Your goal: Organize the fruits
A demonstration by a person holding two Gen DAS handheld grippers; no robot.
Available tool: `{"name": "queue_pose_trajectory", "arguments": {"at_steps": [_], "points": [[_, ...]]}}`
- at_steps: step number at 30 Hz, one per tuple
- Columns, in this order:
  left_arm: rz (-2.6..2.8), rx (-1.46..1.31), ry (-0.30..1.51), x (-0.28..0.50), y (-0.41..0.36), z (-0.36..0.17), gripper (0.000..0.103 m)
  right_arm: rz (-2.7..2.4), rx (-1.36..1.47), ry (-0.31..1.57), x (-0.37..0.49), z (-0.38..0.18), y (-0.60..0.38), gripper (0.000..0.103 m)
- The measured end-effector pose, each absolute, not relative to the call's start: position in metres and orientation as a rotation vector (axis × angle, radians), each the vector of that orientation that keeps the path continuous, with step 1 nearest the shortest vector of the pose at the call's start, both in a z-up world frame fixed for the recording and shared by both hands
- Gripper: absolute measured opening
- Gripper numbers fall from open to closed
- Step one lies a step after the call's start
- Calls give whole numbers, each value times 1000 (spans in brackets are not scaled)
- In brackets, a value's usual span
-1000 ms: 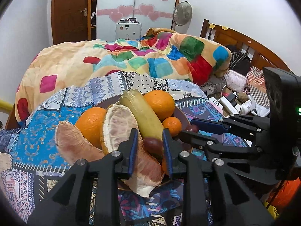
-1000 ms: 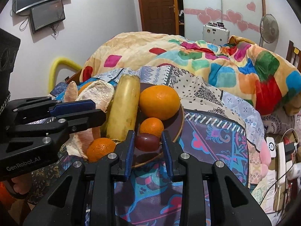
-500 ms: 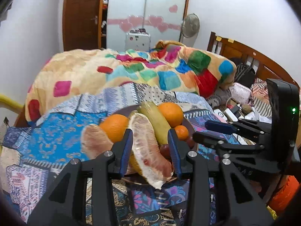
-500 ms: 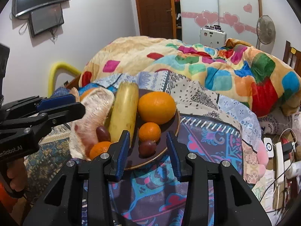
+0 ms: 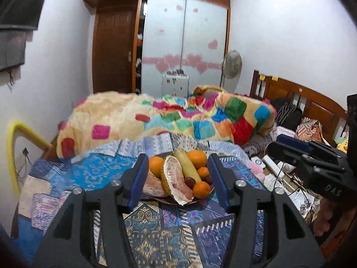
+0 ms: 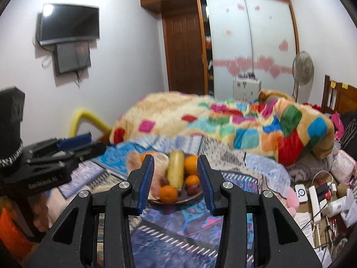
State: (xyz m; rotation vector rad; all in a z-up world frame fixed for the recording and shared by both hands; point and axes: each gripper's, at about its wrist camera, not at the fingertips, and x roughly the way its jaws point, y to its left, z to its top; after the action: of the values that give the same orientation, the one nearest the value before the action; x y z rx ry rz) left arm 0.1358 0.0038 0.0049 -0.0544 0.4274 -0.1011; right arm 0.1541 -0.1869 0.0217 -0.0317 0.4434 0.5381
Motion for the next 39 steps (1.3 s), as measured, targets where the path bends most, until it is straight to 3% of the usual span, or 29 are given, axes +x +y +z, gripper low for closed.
{"name": "queue_pose_trajectory", "arguments": {"at_steps": [2, 6, 9, 17, 19, 23, 27, 39], "points": [[-86, -61, 377, 112, 3, 16, 69, 543, -10, 397, 134, 34, -191, 37], [-63, -69, 300, 70, 3, 32, 73, 543, 9, 328, 101, 48, -194, 41], [-40, -61, 254, 43, 2, 40, 82, 535, 15, 281, 79, 54, -196, 46], [19, -1, 158, -16, -8, 48, 99, 483, 2, 176, 35, 61, -196, 73], [24, -1, 143, -26, -10, 49, 101, 465, -3, 154, 26, 62, -196, 84], [30, -3, 133, -39, -11, 50, 103, 440, -13, 125, 13, 62, -195, 89], [35, -6, 129, -45, -11, 48, 103, 426, 1, 111, 6, 62, -197, 102], [27, -23, 138, -43, -9, 45, 103, 398, 4, 109, -1, 55, -198, 103]]}}
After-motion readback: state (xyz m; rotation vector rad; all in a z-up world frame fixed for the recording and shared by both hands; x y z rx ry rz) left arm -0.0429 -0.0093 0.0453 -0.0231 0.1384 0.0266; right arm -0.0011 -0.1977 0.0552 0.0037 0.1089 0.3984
